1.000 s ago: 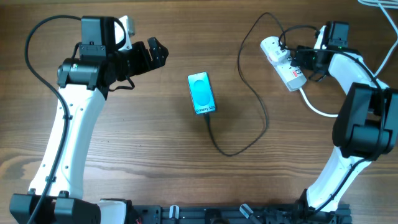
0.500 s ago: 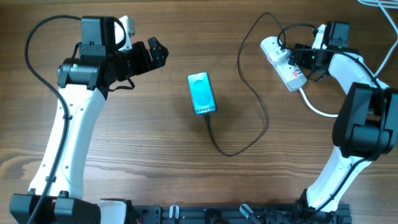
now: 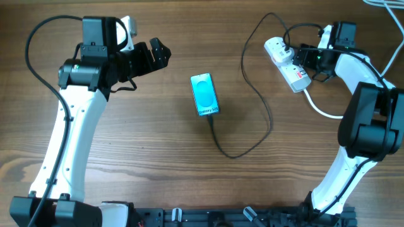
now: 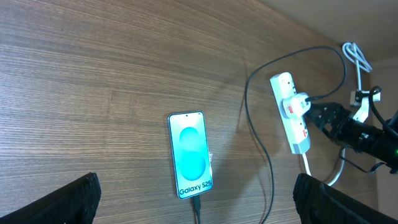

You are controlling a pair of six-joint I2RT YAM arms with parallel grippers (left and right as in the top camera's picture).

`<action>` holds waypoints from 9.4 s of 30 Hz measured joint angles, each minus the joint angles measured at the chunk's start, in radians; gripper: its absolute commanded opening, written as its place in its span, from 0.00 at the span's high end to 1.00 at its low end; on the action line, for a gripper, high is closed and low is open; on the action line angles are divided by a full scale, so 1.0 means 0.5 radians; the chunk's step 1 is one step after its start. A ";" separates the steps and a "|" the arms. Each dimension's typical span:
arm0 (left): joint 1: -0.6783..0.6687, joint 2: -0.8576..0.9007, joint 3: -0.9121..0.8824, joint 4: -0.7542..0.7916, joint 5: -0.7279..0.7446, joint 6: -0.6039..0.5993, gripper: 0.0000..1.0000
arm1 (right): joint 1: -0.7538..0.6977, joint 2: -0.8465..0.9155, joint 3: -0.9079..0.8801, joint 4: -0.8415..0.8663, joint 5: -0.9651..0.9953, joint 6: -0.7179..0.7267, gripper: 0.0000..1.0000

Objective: Plug charger to phone and switch on socket

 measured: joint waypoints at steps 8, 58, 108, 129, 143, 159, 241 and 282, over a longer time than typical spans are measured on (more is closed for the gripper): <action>0.000 0.000 0.000 -0.001 -0.001 0.000 0.00 | -0.003 0.056 0.055 -0.032 -0.011 0.025 0.00; 0.000 0.000 0.000 -0.001 0.000 0.000 0.00 | 0.010 0.016 0.085 -0.256 0.089 0.260 0.00; 0.000 0.000 0.000 -0.002 -0.014 0.000 0.00 | 0.273 -1.923 -0.369 -0.993 0.198 0.513 0.00; 0.000 0.000 0.000 -0.001 -0.021 0.000 0.00 | 0.353 -2.482 -0.533 -1.685 0.242 0.847 0.00; 0.000 0.000 0.000 -0.002 -0.022 0.000 0.00 | 0.362 -2.873 -1.160 -0.758 -0.107 -0.101 0.00; 0.000 0.000 0.000 -0.001 -0.023 0.000 0.00 | 0.360 -3.882 -2.512 0.563 -0.102 -0.359 0.00; 0.014 -2.261 -1.902 0.939 -0.480 0.348 0.00 | 0.360 -4.255 -2.915 0.830 0.266 -0.257 0.00; 0.150 -2.993 -2.832 1.471 -0.627 0.343 0.00 | 0.360 -4.255 -2.916 0.830 0.266 -0.257 0.00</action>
